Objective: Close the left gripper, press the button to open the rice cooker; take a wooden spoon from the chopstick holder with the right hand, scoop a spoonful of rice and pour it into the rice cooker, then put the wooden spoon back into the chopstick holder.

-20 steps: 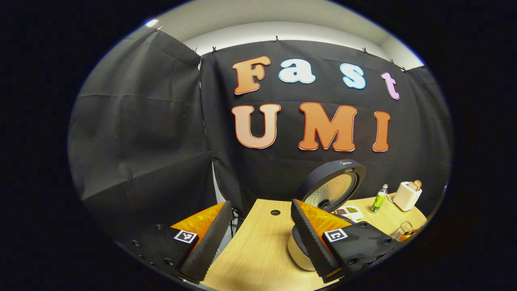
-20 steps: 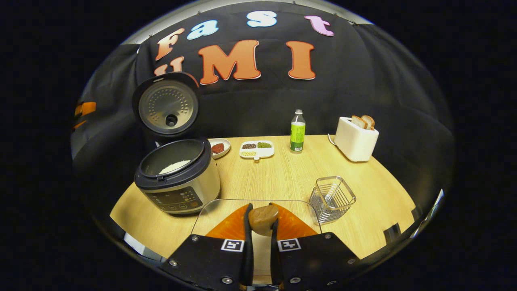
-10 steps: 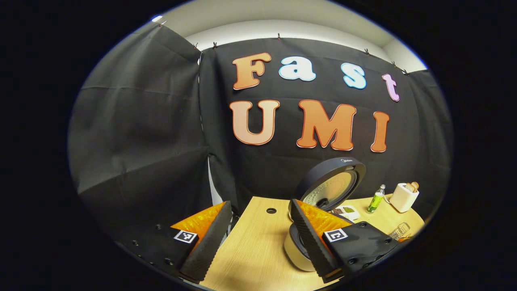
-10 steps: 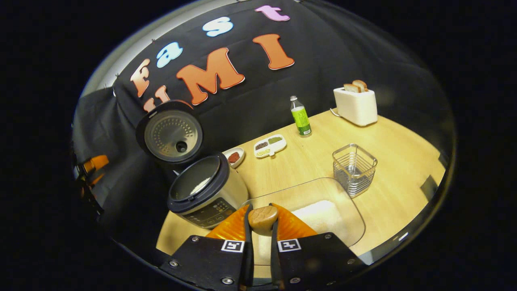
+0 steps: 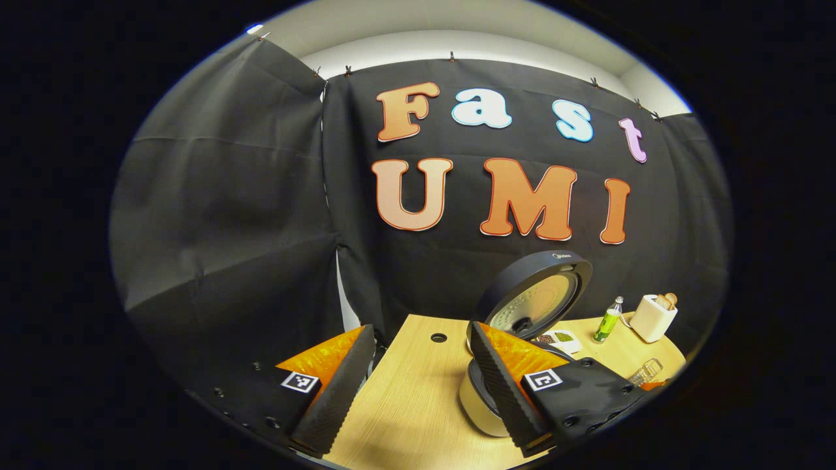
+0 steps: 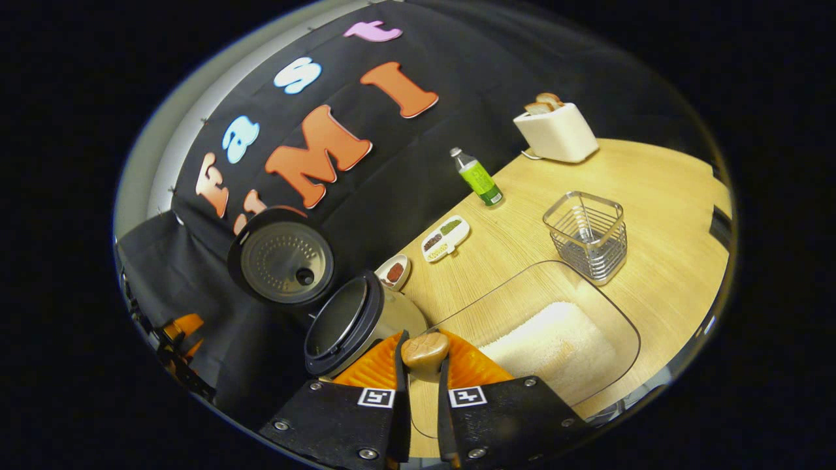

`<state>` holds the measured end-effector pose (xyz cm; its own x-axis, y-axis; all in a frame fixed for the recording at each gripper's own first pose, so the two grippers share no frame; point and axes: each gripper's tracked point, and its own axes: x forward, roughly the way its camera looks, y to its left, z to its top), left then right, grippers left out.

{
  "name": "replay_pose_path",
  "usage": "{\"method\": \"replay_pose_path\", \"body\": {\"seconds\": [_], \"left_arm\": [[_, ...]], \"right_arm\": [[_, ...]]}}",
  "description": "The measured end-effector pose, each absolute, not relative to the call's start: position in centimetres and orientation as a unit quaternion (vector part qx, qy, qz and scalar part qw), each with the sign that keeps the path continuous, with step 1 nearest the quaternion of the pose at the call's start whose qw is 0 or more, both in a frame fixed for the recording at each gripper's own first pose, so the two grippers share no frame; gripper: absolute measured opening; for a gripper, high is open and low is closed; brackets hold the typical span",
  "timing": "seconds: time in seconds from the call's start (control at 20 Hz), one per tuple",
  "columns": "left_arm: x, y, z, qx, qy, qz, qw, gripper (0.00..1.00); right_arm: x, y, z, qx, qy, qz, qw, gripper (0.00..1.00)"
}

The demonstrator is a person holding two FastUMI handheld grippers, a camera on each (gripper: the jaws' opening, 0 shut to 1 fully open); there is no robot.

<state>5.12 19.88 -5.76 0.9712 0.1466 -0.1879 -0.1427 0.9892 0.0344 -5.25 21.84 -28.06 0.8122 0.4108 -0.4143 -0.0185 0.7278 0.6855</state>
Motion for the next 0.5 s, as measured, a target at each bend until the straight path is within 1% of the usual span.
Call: {"method": "replay_pose_path", "body": {"seconds": [0.15,0.35,0.5], "left_arm": [[5.1,19.4,-5.5,0.009,0.093,0.07,0.993,0.94],[4.8,19.3,-5.0,0.012,0.088,0.07,0.994,0.95],[4.7,19.1,-4.7,0.011,0.085,0.068,0.994,0.95]], "right_arm": [[-4.6,20.5,-28.6,0.415,0.287,0.105,0.857,0.16],[-4.0,18.5,-28.2,0.492,0.27,0.096,0.822,0.16],[-3.9,16.5,-28.3,0.56,0.256,0.082,0.784,0.16]]}}
